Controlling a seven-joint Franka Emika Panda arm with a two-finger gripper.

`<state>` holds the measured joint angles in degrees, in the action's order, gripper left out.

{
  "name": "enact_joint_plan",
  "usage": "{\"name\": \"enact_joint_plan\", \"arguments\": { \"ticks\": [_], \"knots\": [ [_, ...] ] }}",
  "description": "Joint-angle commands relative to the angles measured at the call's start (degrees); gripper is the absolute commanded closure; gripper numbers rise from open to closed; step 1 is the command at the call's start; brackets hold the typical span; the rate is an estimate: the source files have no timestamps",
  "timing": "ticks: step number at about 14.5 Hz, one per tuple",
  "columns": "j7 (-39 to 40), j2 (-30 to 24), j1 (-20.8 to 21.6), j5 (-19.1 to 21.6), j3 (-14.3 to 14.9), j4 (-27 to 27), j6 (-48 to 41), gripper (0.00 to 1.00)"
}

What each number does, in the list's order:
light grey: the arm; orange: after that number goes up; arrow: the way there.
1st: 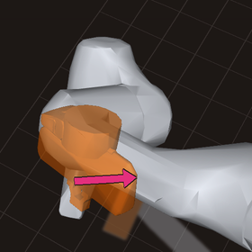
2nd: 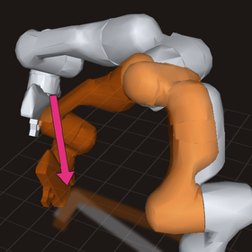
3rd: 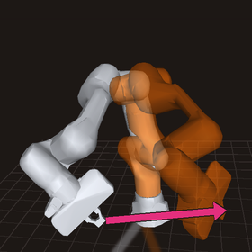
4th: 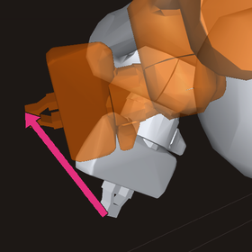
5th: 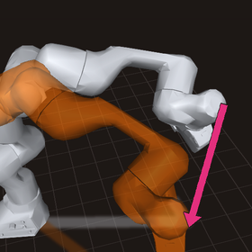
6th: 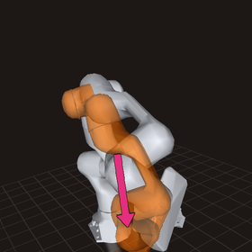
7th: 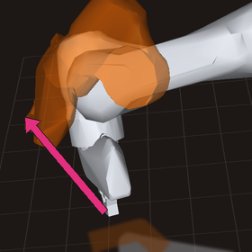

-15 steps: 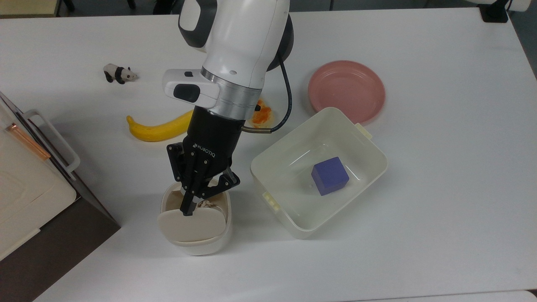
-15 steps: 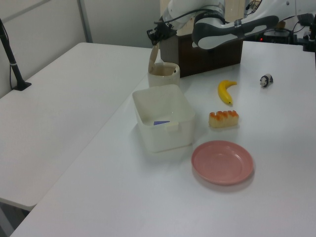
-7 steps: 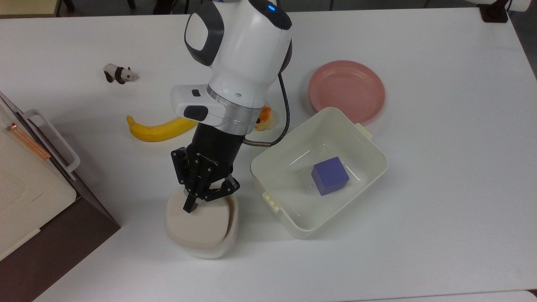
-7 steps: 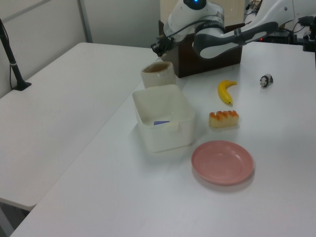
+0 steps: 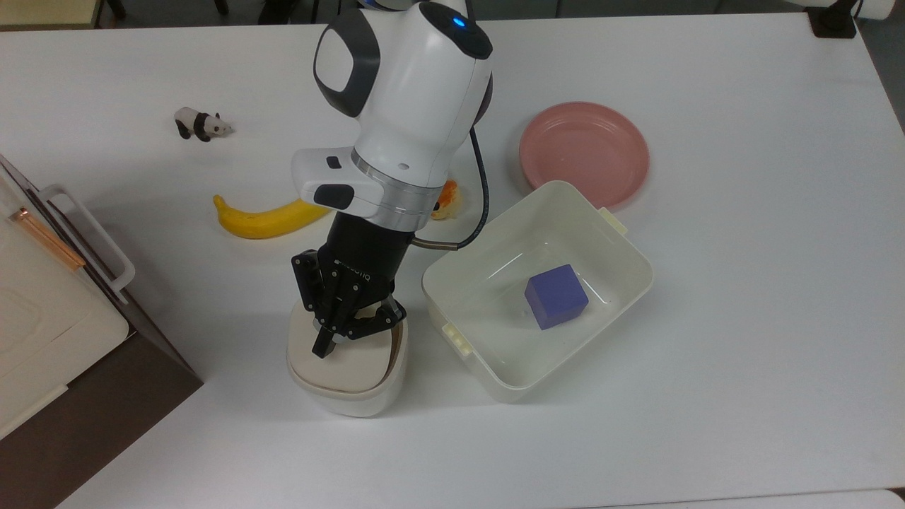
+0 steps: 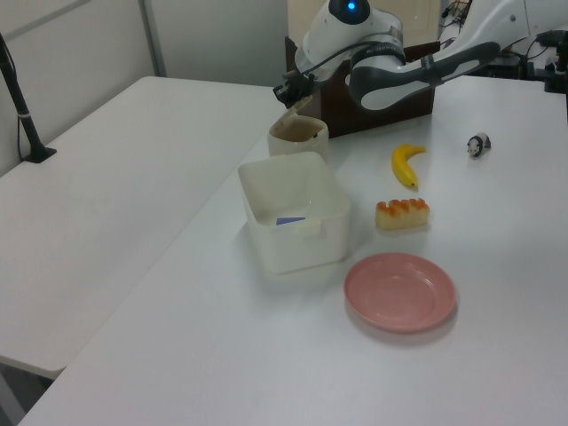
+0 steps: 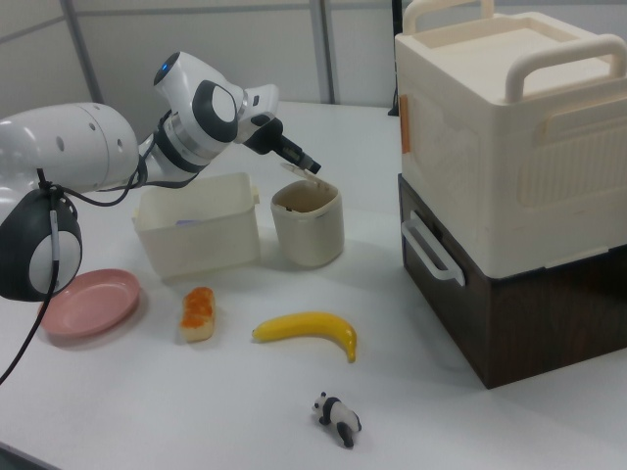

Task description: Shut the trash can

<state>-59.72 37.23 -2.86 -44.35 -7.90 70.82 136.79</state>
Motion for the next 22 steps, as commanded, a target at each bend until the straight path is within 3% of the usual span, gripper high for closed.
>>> {"name": "enact_joint_plan", "arguments": {
  "ticks": [1,7,22],
  "knots": [
    [0.9,-2.8,0.8,-0.8,0.4,2.6,-4.7,1.00],
    [7.1,-4.0,0.8,-0.1,-1.9,4.3,-12.7,1.00],
    [7.2,-5.8,0.8,-0.4,-3.7,9.5,-13.6,1.00]
  ]
}}
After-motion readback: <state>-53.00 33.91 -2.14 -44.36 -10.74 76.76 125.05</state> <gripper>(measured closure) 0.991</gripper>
